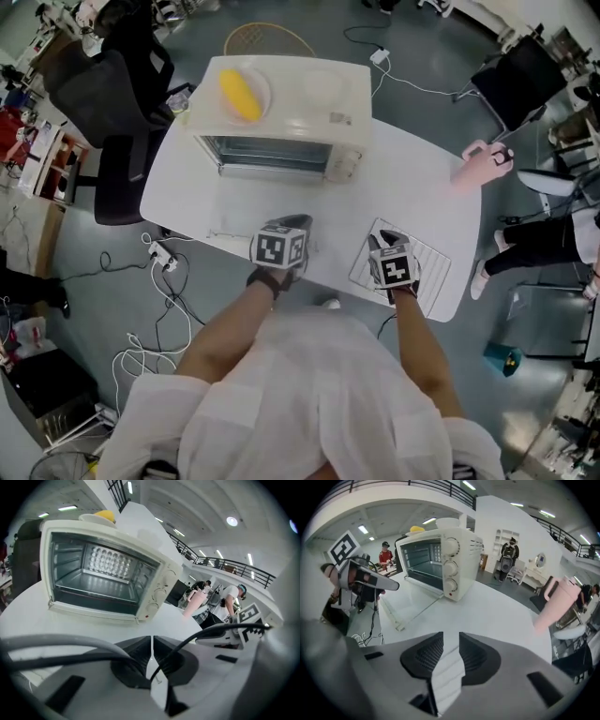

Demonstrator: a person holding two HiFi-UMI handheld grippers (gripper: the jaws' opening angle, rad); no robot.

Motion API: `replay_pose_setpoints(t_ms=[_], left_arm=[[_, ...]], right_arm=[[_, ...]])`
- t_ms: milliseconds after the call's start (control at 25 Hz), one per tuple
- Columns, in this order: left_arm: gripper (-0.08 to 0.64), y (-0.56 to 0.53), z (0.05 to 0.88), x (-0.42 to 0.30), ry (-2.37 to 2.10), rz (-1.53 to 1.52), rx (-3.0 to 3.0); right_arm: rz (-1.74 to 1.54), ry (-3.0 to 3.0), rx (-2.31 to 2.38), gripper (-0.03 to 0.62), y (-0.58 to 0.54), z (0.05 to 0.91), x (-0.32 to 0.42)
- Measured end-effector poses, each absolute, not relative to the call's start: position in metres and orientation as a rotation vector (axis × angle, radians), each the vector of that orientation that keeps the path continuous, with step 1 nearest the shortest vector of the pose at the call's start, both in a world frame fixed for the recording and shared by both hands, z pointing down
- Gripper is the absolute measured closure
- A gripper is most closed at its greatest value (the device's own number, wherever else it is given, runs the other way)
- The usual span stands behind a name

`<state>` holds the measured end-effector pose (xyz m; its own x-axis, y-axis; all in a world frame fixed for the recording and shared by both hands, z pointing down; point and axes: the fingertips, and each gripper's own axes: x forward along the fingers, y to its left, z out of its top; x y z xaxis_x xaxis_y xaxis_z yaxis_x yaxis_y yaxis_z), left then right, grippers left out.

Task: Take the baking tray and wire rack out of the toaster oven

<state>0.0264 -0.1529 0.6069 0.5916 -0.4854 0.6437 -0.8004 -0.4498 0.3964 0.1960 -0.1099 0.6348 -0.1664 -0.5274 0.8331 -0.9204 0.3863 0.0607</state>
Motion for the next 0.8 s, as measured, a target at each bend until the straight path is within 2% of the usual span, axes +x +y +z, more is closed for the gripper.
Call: replay_pose_setpoints(t_ms=[520, 800], left_arm=[[0.538, -0.193, 0.600, -0.151, -1.203, 0.531, 2.031], [0.538, -0.209, 0.598, -0.210, -1.225, 0.541, 2.018]], right_arm=[[-0.001, -1.884, 0.806, 0.486, -0.220, 0.619, -0.004], [-0.302, -1.791, 0.666, 0.472, -0.278, 0.634, -0.077]])
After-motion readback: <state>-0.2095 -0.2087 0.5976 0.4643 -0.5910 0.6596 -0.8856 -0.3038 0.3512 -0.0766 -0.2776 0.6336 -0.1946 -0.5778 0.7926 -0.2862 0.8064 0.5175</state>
